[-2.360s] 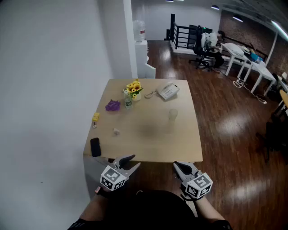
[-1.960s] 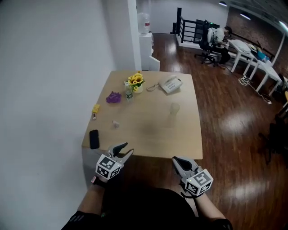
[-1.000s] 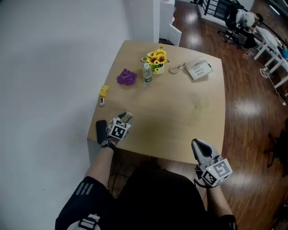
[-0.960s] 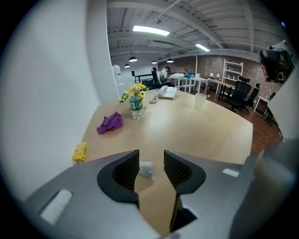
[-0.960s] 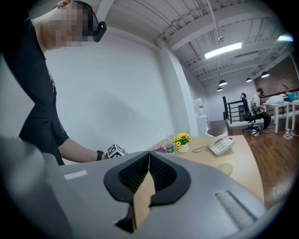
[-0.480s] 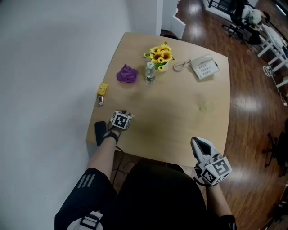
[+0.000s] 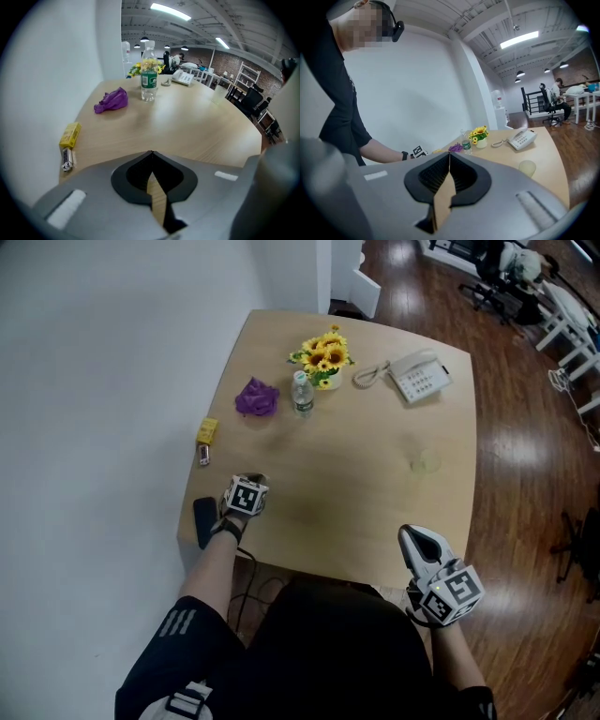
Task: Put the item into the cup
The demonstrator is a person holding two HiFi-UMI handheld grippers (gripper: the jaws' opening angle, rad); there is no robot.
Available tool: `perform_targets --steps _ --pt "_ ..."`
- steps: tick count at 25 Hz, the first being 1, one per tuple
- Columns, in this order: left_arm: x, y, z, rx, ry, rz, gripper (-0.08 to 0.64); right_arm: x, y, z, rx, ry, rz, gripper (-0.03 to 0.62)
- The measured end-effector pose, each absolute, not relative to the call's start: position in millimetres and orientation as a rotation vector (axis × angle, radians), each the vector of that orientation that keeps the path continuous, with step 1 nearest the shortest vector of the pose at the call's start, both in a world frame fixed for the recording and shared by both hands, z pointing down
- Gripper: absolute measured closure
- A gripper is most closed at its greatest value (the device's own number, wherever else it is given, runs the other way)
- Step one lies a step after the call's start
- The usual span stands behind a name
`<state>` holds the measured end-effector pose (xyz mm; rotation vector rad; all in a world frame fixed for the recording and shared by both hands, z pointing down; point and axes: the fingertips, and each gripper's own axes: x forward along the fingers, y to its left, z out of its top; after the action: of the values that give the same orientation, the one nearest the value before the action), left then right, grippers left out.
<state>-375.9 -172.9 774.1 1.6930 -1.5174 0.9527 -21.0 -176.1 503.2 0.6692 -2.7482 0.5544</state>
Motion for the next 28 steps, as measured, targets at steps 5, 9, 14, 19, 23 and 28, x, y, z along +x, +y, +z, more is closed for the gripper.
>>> perform_targets --steps 5,9,14,19,23,28 --pt "-343.4 -207.9 724.2 1.835 -1.545 0.884 0.559 -0.9 -184.5 503.4 0.712 -2.750 0.570 0.583" --pt "-297.9 -252.0 681.9 2.007 -1.529 0.916 0.559 20.2 -191.3 498.9 0.768 -2.762 0.578 0.583" --pt "-213.6 -321.3 632.7 2.229 -1.462 0.896 0.559 55.6 -205.0 500.5 0.860 -2.765 0.588 0.583" --pt "-110.2 -380.1 606.8 2.426 -1.314 0.923 0.559 96.0 -210.5 501.3 0.970 -2.753 0.609 0.583" --pt "-35.7 -407.8 611.5 2.541 -1.184 1.045 0.559 121.7 -209.7 505.4 1.025 -2.736 0.626 0.583" --pt "28.9 -422.8 641.3 2.574 -1.053 1.145 0.559 153.7 -213.2 509.5 1.124 -2.716 0.665 0.583"
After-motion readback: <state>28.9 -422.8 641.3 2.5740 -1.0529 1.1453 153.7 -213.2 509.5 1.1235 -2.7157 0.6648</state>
